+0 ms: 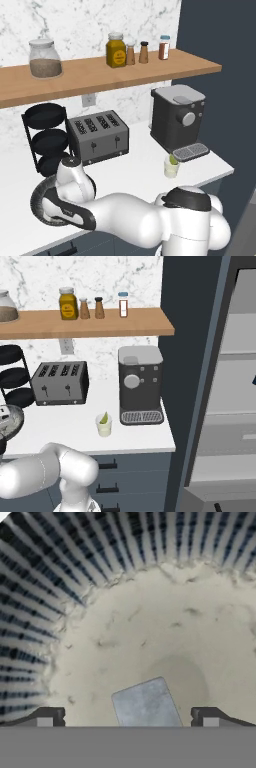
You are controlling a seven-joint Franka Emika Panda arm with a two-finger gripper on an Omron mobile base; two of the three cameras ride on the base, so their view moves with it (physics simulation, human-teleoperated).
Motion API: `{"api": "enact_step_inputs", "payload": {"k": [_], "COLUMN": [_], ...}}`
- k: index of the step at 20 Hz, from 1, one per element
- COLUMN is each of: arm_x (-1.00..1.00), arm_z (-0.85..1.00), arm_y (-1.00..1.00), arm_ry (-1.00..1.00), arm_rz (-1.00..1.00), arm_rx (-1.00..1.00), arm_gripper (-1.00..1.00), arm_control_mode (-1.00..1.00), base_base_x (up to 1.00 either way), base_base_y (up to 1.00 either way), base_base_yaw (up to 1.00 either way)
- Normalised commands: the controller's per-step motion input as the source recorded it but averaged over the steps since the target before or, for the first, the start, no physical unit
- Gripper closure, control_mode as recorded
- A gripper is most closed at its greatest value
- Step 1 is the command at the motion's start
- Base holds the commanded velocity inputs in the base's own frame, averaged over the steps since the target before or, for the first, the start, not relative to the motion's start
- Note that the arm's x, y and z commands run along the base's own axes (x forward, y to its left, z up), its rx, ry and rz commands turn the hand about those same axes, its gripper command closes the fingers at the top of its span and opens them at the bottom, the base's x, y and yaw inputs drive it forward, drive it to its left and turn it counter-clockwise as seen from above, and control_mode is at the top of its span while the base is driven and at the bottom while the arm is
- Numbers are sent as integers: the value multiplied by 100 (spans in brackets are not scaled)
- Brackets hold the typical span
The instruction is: Grab a lemon wedge from the fridge and one ice cube from the ice bowl, and put them in the glass of lemonade.
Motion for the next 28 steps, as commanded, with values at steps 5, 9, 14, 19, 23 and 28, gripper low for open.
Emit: {"api": "enact_step_inputs", "payload": {"k": [5,9,14,19,23,28], "arm_x": [0,0,0,0,0,-19], "arm_z": [0,0,0,0,0,3], "arm_y": [0,0,0,0,0,0], "arm_ry": [0,0,0,0,0,-2], "arm_rz": [0,0,0,0,0,0], "arm_rx": [0,0,0,0,0,0], "arm_gripper": [-100,100,100,100,100,100], "arm_control_mode": [-100,-100,-100,-100,-100,-100], "base_base_x": [0,0,0,0,0,0], "base_base_y": [0,0,0,0,0,0], "base_base_yaw": [0,0,0,0,0,0]}}
